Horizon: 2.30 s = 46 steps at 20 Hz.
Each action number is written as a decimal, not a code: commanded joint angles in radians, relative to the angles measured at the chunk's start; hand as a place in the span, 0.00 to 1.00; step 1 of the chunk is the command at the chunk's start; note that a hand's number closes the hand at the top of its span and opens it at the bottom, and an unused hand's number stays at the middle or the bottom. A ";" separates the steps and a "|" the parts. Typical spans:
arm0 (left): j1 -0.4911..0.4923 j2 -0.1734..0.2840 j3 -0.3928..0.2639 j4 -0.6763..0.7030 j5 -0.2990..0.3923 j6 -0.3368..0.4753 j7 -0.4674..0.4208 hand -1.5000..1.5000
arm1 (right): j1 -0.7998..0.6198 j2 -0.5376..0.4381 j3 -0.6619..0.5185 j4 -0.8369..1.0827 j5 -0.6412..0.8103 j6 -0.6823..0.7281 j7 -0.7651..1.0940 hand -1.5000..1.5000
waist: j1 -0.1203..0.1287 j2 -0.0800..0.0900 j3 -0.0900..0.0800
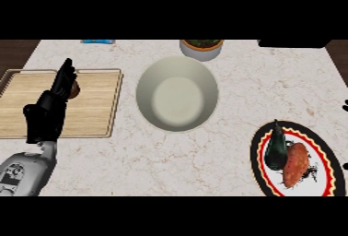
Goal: Pick the eggplant from the plate and place it in the bowl
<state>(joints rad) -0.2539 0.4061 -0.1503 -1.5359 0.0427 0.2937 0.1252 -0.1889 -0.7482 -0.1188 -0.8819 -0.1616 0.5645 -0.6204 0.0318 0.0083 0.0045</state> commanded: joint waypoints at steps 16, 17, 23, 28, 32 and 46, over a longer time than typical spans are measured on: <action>0.061 -0.007 0.042 -0.079 -0.031 -0.033 0.041 0.50 | -0.184 0.030 0.331 0.067 0.350 0.044 -0.103 0.00 | -0.010 -0.006 -0.003; 0.067 -0.019 0.031 -0.093 -0.050 -0.017 0.065 0.50 | -0.168 0.077 0.357 0.038 0.371 -0.005 -0.057 0.00 | -0.016 -0.007 -0.004; -0.003 -0.053 0.079 -0.041 -0.075 -0.044 0.055 0.50 | -0.216 0.117 0.344 0.139 0.443 -0.017 -0.037 0.00 | -0.026 -0.006 -0.004; 0.018 -0.061 0.092 -0.085 -0.094 -0.067 0.101 0.50 | -0.273 0.204 0.345 0.218 0.500 -0.067 -0.046 0.00 | -0.022 -0.006 -0.004; 0.033 -0.091 0.131 0.034 -0.082 -0.100 -0.033 0.50 | -0.252 0.189 0.326 0.191 0.509 -0.041 -0.063 0.00 | -0.030 -0.007 -0.005; 0.078 -0.112 0.119 -0.072 -0.113 -0.117 0.018 0.50 | -0.327 0.311 0.355 0.342 0.628 -0.244 -0.167 1.00 | -0.014 -0.003 -0.003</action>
<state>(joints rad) -0.2037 0.3089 -0.0302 -1.6090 -0.0745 0.1863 0.1739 -0.5031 -0.5058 0.2431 -0.6003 0.4523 0.3715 -0.7385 0.0079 -0.0091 -0.0234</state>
